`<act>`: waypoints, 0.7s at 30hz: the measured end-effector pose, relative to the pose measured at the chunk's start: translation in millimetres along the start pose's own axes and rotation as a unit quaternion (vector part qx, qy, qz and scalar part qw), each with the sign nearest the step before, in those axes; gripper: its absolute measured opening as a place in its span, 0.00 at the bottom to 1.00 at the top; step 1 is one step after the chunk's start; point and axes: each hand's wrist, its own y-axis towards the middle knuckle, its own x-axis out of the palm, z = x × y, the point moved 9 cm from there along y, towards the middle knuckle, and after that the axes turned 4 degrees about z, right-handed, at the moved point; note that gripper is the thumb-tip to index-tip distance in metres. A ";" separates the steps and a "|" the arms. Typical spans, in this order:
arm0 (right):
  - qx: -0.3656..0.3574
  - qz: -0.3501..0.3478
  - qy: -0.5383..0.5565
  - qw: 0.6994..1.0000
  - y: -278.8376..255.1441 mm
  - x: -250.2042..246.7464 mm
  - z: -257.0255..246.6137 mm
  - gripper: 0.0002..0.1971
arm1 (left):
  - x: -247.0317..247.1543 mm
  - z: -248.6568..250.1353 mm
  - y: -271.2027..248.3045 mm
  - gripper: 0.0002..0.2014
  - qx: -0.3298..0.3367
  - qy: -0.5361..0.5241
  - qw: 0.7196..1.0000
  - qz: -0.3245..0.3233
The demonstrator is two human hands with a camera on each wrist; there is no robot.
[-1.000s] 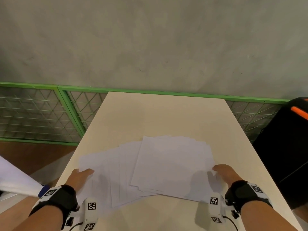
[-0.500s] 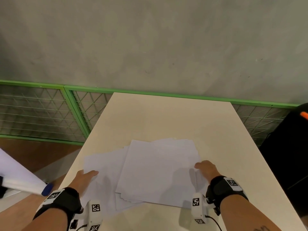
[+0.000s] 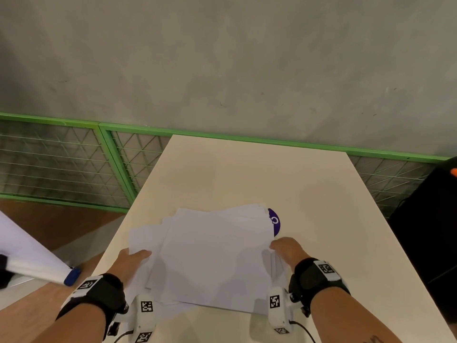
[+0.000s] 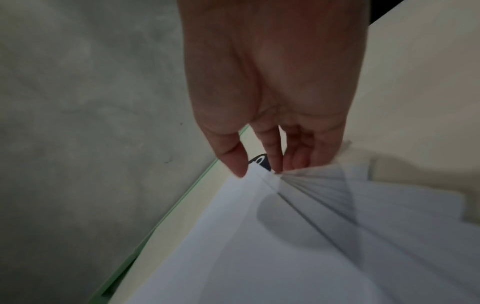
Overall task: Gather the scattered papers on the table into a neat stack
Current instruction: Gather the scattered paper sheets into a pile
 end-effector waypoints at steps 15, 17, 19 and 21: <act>-0.001 -0.042 -0.012 0.999 -16.6 35.9 -2.0 0.09 | 6.6 -20.6 -15.1 0.36 -0.035 -0.015 0.999 -0.037; -0.002 -0.049 -0.015 0.999 -15.1 31.5 1.1 0.10 | 10.2 -21.9 -16.7 0.24 -0.025 -0.006 0.999 -0.038; -0.004 -0.011 -0.019 1.000 -10.8 19.8 5.9 0.06 | 20.1 -23.9 -21.5 0.17 -0.025 0.006 0.998 -0.051; -0.009 0.011 -0.019 1.000 -10.4 11.9 8.6 0.05 | 30.9 -24.9 -28.2 0.21 -0.022 0.010 0.998 -0.063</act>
